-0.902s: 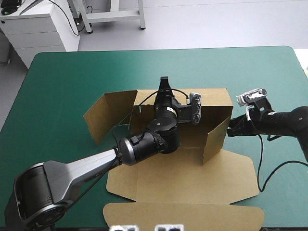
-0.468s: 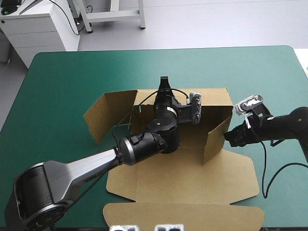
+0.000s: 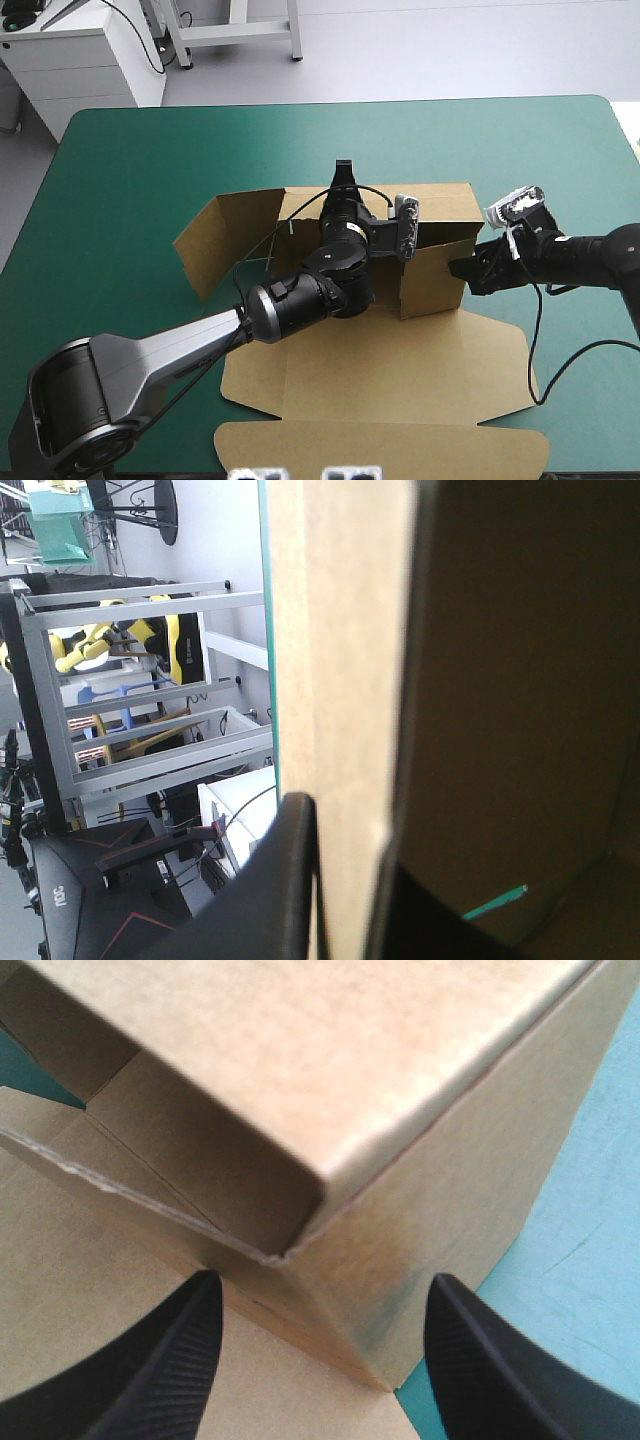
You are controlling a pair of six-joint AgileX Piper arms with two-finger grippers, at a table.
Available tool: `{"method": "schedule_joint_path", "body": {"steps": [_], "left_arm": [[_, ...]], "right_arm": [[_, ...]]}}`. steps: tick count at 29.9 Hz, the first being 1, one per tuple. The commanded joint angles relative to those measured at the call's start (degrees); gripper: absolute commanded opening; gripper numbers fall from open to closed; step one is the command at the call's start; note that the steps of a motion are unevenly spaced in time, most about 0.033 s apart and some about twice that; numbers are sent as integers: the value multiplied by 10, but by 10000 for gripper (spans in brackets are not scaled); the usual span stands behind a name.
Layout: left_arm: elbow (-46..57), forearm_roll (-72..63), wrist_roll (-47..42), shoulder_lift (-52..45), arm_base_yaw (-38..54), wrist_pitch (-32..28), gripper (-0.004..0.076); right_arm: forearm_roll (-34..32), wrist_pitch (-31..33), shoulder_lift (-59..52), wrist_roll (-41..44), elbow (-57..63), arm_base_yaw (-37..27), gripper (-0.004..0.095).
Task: Fold the box
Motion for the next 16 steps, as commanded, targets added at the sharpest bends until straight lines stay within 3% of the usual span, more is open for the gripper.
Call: {"method": "schedule_joint_path", "body": {"steps": [1, 16], "left_arm": [[-9, -65, 9, -21, -7, -40, -8], [-9, -76, 46, -21, -7, -44, -8]], "right_arm": [[45, -15, -4, -4, -14, 1, 600], [106, -115, 79, -8, -14, 1, 603]]}}
